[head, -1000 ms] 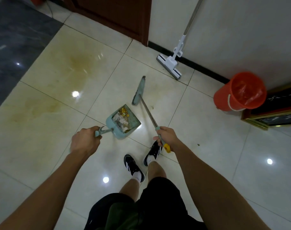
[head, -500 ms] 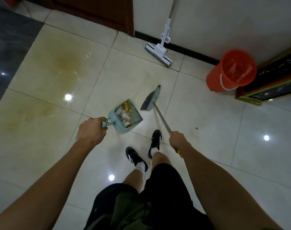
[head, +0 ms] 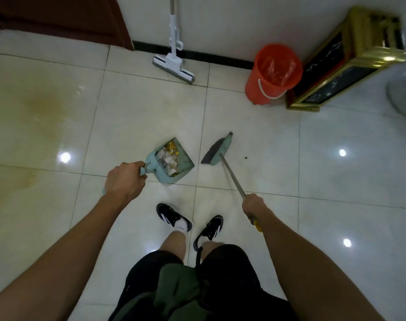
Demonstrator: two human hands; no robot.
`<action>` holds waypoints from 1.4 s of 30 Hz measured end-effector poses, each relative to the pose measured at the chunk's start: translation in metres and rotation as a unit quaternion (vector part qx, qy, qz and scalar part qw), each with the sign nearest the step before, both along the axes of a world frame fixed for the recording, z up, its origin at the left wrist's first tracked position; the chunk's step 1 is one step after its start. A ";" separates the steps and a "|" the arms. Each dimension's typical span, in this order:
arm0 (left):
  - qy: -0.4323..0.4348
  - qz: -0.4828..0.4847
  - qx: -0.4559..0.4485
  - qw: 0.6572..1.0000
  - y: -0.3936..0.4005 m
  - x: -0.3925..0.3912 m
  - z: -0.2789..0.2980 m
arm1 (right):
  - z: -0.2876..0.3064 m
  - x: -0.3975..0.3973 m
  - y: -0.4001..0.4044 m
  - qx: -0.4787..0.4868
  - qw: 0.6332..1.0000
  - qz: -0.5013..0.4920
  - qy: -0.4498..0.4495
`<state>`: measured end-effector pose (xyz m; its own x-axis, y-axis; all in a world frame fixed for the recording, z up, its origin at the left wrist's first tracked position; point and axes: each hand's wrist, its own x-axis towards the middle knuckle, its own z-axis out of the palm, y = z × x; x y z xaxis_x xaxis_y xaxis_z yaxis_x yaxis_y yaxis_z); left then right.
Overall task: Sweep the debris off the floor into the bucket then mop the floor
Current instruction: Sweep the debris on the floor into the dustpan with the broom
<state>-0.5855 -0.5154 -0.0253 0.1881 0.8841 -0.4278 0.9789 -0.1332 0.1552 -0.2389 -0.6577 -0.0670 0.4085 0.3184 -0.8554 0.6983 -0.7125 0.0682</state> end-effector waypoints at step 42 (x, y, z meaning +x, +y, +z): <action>0.041 -0.171 -0.015 0.984 0.006 0.159 -0.011 | -0.019 0.055 -0.126 0.125 0.974 -0.180 -0.059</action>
